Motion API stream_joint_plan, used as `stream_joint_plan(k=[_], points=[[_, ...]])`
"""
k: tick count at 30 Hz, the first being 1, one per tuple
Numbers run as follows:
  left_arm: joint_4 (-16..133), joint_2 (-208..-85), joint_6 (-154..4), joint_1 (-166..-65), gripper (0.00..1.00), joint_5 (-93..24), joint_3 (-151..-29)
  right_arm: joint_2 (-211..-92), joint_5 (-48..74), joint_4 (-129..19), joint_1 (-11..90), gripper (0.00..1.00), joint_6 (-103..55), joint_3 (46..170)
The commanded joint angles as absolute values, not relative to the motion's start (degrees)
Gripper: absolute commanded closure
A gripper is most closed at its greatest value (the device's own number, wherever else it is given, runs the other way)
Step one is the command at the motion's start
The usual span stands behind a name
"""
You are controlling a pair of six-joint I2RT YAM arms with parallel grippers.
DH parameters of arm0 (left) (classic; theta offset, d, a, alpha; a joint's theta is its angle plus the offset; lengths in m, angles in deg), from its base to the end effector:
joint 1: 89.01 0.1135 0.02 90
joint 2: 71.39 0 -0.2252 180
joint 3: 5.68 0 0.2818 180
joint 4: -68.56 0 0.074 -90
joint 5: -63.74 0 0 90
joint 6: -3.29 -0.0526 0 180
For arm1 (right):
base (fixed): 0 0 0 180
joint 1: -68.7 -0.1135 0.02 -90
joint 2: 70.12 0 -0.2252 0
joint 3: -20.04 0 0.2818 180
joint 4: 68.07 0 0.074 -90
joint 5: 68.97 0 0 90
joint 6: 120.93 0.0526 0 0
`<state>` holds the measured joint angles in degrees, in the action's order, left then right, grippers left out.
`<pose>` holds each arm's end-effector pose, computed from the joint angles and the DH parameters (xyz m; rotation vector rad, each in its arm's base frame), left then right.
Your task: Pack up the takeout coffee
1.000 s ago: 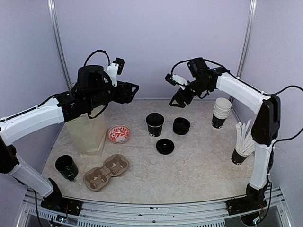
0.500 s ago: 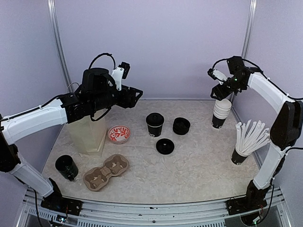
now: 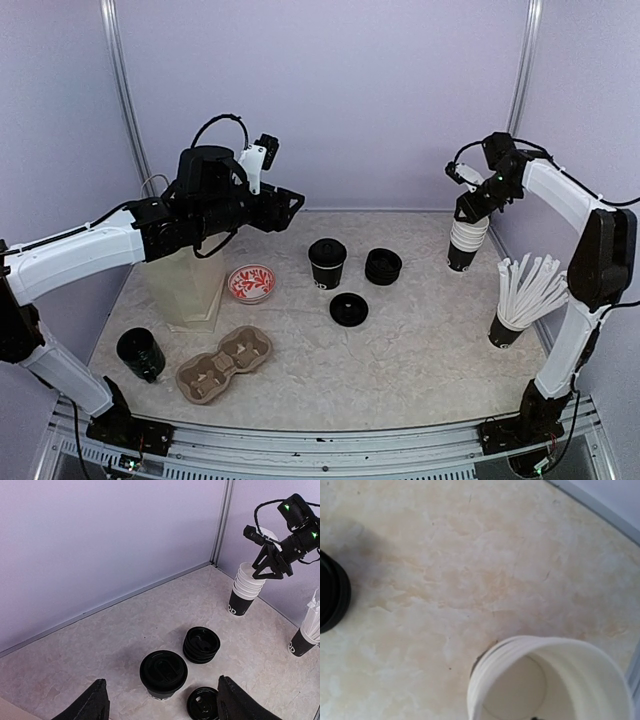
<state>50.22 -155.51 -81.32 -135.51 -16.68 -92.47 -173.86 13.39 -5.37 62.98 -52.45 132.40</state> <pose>0.2814 -0.2838 0.3166 0.5435 1.7865 -0.4777 0.4233 0.0494 0.2723 -0.6420 2.4196 0.0540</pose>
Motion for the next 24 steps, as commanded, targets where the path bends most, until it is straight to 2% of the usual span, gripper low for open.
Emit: stream_joint_plan(k=[1,5,15,24], points=[[49.5,-156.1,-82.5,-136.0,0.28,-15.8,-93.4,-176.3,12.8,-3.3,63.8,0.62,-52.1,133.7],[49.3,-156.3,-82.7,-136.1,0.28,-15.6,-93.5,-177.1,12.5,-3.4,64.2,0.64,-52.3,134.1],[48.8,-156.6,-83.1,-136.5,0.28,-15.2,-93.8,-178.4,11.2,-3.3,65.3,0.8,-52.4,134.9],[48.4,-157.1,-83.2,-136.7,0.27,-15.2,-94.1,-178.9,10.7,-3.3,65.5,0.9,-52.6,134.9]])
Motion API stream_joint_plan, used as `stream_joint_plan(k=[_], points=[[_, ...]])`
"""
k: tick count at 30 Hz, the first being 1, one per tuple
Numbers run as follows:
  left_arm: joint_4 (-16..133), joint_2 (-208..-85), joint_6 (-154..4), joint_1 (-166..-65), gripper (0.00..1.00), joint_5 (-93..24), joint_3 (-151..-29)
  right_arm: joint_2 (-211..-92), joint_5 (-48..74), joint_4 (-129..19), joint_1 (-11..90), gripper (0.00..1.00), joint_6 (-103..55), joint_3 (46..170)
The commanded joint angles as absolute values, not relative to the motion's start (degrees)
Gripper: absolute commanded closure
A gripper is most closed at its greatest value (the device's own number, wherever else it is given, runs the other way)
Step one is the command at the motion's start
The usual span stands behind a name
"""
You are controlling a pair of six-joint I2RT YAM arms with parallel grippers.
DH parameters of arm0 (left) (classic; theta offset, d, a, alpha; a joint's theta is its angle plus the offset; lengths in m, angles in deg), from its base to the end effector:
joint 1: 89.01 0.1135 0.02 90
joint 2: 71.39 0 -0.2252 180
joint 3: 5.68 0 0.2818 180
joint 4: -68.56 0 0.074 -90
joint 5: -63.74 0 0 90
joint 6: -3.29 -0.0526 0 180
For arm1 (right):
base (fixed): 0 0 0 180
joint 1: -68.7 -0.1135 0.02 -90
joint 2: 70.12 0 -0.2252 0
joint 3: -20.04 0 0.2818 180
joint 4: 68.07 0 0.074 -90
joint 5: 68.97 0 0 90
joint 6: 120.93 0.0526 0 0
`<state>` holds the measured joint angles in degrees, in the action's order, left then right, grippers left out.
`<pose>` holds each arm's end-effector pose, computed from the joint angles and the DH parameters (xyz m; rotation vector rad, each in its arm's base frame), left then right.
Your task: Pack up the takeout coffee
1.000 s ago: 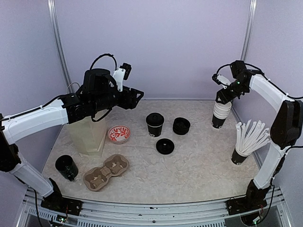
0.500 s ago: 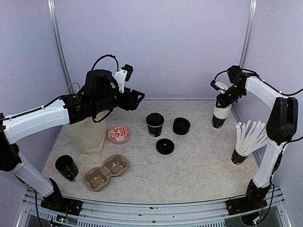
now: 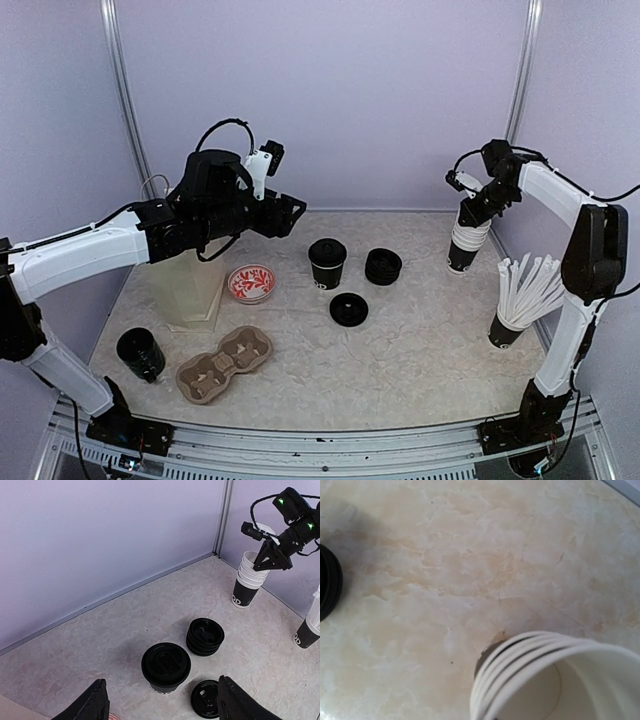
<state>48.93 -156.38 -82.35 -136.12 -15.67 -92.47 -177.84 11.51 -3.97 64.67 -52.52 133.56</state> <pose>0.2804 -0.2877 0.3082 0.5718 1.8124 -0.4418 0.4334 0.0393 0.2494 -0.6288 2.4915 0.1001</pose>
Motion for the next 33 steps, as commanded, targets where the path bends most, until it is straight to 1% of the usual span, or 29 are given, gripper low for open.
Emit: stream_joint_plan(k=[1,5,10,17,21,25,29,32,33], points=[[48.2,-157.2,-83.2,-136.7,0.28,-15.2,-94.2,-178.9,10.9,-3.3,65.5,0.9,-52.6,134.8],[48.2,-157.3,-83.3,-136.7,0.27,-15.1,-94.3,-178.6,11.1,-3.2,65.5,0.97,-52.8,135.0],[47.8,-157.5,-83.3,-136.7,0.27,-15.4,-94.5,-177.7,11.3,-3.2,65.5,1.0,-52.9,135.2],[47.3,-157.9,-83.3,-136.8,0.27,-15.6,-94.9,-176.1,12.7,-3.1,65.5,1.0,-53.6,136.4],[47.3,-158.1,-83.3,-136.8,0.27,-15.7,-95.0,-174.0,10.7,-2.3,65.5,1.0,-54.2,138.0],[47.1,-158.3,-83.2,-136.9,0.27,-16.1,-95.1,-172.9,17.5,-4.0,65.4,1.0,-55.9,136.3],[46.8,-158.6,-83.3,-137.0,0.28,-16.3,-95.4,-171.9,18.9,-5.3,65.3,1.0,-56.9,133.9],[46.9,-158.6,-83.2,-137.0,0.28,-16.3,-95.4,-172.8,11.6,-2.7,65.8,1.0,-56.7,135.6],[46.9,-158.6,-83.1,-137.0,0.28,-16.4,-95.4,-173.1,12.2,-2.4,65.7,1.0,-56.4,136.0]])
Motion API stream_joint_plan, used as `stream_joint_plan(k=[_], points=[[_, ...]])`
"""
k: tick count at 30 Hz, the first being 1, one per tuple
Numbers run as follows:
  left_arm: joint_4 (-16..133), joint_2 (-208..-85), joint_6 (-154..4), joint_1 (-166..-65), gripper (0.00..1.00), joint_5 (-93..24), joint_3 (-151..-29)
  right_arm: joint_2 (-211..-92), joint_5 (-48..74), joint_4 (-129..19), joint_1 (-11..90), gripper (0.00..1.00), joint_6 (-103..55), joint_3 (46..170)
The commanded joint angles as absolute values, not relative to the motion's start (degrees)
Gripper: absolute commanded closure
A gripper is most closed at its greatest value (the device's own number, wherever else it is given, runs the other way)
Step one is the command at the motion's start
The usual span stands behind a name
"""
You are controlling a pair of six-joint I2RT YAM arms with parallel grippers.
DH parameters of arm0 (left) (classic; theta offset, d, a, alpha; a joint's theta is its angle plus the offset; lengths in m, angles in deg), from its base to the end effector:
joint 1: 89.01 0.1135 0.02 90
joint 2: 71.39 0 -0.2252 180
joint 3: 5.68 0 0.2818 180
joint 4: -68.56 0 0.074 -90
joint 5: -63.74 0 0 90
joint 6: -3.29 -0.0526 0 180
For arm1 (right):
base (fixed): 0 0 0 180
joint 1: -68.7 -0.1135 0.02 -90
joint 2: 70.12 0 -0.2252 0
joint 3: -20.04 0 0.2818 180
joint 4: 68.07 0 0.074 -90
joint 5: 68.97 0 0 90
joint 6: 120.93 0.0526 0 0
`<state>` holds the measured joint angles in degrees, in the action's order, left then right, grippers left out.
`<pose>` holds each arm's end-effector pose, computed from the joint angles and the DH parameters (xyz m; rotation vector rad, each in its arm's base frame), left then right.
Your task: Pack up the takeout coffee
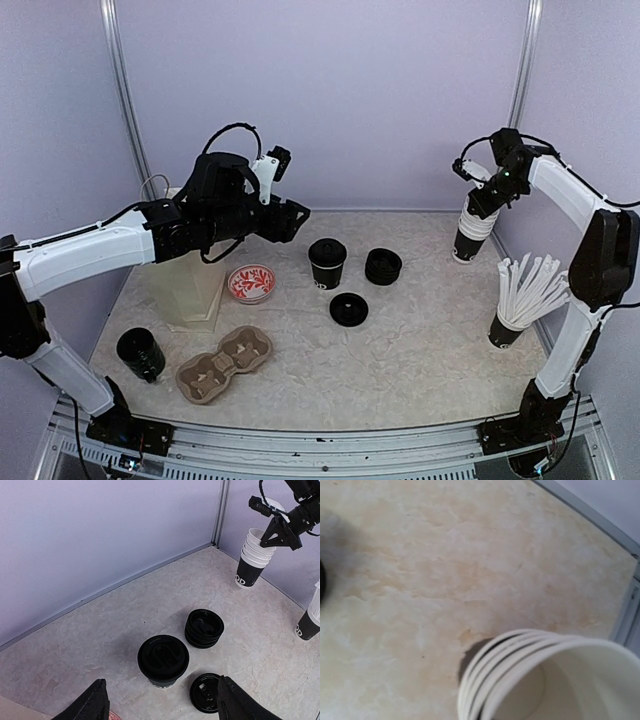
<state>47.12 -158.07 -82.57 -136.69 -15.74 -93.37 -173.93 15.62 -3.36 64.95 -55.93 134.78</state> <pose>0.2808 -0.2941 0.2994 0.6046 1.8485 -0.4284 0.4239 0.0328 0.2837 -0.6590 2.4154 -0.0347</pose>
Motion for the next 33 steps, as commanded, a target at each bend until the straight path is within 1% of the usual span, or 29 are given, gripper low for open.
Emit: stream_joint_plan(k=[1,2,5,6,7,9,10,11,12,13,14,16,17,18,19,20,21,24,26,33], points=[[46.9,-158.7,-83.0,-136.9,0.28,-16.5,-95.5,-173.1,11.4,-2.4,65.7,1.0,-56.5,136.1],[46.8,-158.8,-83.0,-137.1,0.28,-16.6,-95.6,-173.5,10.8,-2.1,65.8,1.0,-56.6,136.5],[46.4,-158.8,-83.0,-137.2,0.28,-16.6,-95.7,-173.9,20.3,-4.9,66.0,1.0,-56.2,135.9],[46.3,-158.8,-83.1,-137.3,0.28,-16.5,-95.8,-174.0,19.0,-3.7,66.3,1.0,-57.4,136.5],[46.3,-158.8,-83.3,-137.5,0.28,-16.3,-95.8,-174.7,13.4,-1.0,66.9,1.0,-58.0,138.9],[46.5,-158.5,-83.4,-137.6,0.27,-15.9,-95.7,-174.6,18.7,-2.6,66.3,1.0,-56.9,138.7],[46.4,-158.5,-83.4,-137.6,0.27,-15.9,-95.7,-173.4,18.2,-4.3,65.9,1.0,-57.9,137.2],[46.4,-158.5,-83.4,-137.6,0.27,-16.0,-95.7,-172.9,12.9,-3.2,66.4,1.0,-59.0,137.6],[46.4,-158.6,-83.3,-137.6,0.27,-16.1,-95.8,-173.2,11.8,-2.1,66.7,1.0,-58.2,138.6],[46.5,-158.8,-83.2,-137.6,0.27,-16.2,-95.7,-173.6,15.9,-2.4,66.4,1.0,-57.2,138.5],[46.4,-158.8,-83.2,-137.6,0.27,-16.2,-95.8,-173.5,17.3,-3.3,66.0,1.0,-57.8,137.5],[46.2,-159.1,-83.1,-137.7,0.28,-16.4,-96.1,-175.7,-0.2,3.8,68.8,1.0,-60.0,141.6],[46.2,-159.2,-83.2,-137.7,0.28,-16.4,-96.1,-177.1,2.5,4.8,69.6,1.0,-56.6,143.6],[46.2,-159.3,-83.2,-137.7,0.28,-16.3,-96.0,-176.5,12.6,2.7,68.2,1.0,-55.8,142.5],[46.2,-159.3,-83.1,-137.7,0.28,-16.4,-96.1,-174.8,18.4,-1.8,66.6,1.0,-57.8,139.0],[46.1,-159.4,-83.1,-137.7,0.28,-16.5,-96.1,-173.6,14.6,-3.5,67.2,1.0,-59.6,137.1],[46.1,-159.5,-83.1,-137.7,0.28,-16.6,-96.2,-173.4,10.9,-3.5,68.1,1.0,-58.3,137.8],[46.2,-159.4,-83.1,-137.8,0.28,-16.3,-96.1,-173.5,15.3,-3.4,67.8,1.0,-58.5,138.3],[46.1,-159.5,-83.1,-137.8,0.28,-16.4,-96.2,-173.6,11.4,-1.8,68.1,1.0,-58.9,139.4],[45.8,-159.9,-83.3,-137.8,0.28,-16.2,-96.4,-170.2,5.7,2.9,67.6,1.0,-57.8,143.9]])
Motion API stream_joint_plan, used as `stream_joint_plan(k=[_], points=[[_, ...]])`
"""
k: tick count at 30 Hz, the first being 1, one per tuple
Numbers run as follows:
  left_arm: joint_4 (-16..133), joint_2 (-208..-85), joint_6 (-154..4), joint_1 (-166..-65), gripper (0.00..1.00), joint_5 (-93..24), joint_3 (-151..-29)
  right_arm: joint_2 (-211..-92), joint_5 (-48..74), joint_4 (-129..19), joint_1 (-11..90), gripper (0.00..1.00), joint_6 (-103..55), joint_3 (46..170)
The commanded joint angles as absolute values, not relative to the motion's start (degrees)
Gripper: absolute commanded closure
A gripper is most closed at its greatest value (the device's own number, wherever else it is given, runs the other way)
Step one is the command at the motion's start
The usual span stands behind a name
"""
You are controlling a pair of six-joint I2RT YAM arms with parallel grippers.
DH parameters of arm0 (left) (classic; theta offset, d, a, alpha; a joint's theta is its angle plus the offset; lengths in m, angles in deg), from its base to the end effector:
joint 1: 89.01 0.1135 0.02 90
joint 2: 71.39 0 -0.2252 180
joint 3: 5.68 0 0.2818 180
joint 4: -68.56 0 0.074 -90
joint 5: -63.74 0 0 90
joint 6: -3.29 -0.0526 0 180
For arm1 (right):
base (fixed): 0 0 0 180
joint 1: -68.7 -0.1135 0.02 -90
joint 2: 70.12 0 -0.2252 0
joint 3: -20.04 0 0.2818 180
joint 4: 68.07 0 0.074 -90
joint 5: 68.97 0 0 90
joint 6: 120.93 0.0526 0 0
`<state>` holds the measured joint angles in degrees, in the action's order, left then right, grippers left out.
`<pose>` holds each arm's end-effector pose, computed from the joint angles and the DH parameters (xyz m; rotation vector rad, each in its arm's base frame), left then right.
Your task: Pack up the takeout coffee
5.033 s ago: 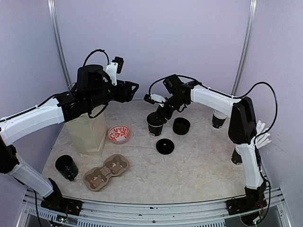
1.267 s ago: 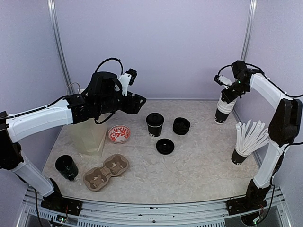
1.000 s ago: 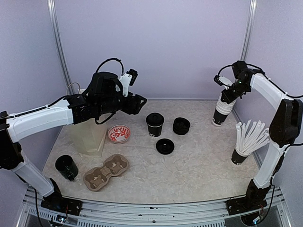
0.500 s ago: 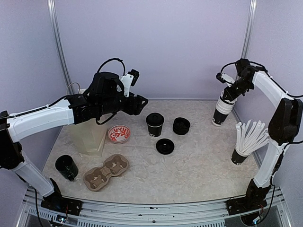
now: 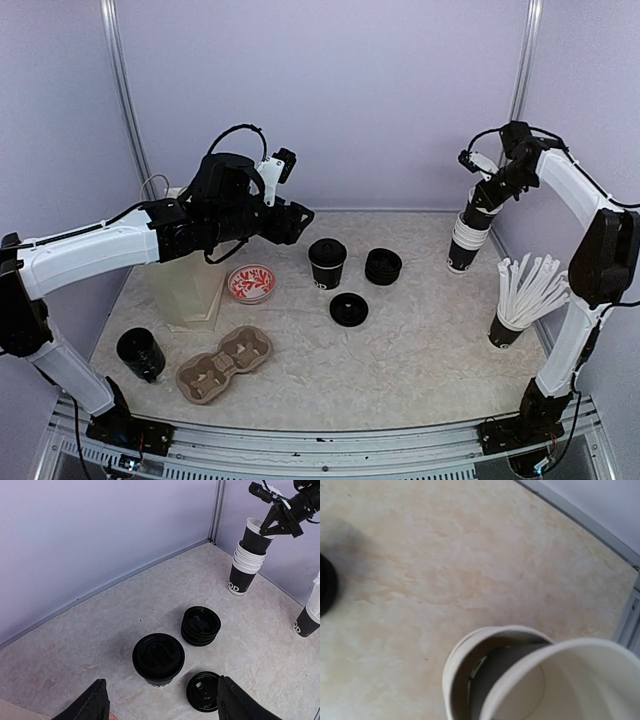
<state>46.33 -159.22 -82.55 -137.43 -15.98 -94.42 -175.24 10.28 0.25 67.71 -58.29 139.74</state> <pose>0.2794 -0.3008 0.2973 0.6261 1.8589 -0.4345 0.4256 0.0172 0.3005 -0.6826 2.3901 0.0420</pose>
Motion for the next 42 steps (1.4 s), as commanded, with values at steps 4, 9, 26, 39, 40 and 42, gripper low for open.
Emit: stream_joint_plan(k=[4,9,26,39,40,42], points=[[45.8,-159.7,-84.2,-137.7,0.28,-15.1,-96.5,-167.2,3.1,4.6,67.4,1.0,-57.3,146.9],[46.3,-159.6,-85.2,-137.4,0.27,-13.5,-96.7,-163.1,3.0,4.0,64.7,1.0,-59.2,144.8],[50.5,-159.8,-87.2,-134.4,0.25,-10.2,-97.2,-157.2,4.5,0.7,25.4,1.0,-77.1,119.0],[52.1,-155.1,-85.4,-130.8,0.25,-14.1,-92.3,-163.9,4.8,-6.0,11.2,1.0,-76.6,110.2],[51.9,-155.1,-85.5,-130.9,0.25,-14.1,-92.3,-164.2,5.5,-6.6,11.0,1.0,-76.6,109.4],[51.7,-155.1,-85.6,-131.0,0.25,-14.3,-92.3,-164.4,6.3,-7.9,10.8,1.0,-76.6,107.7]])
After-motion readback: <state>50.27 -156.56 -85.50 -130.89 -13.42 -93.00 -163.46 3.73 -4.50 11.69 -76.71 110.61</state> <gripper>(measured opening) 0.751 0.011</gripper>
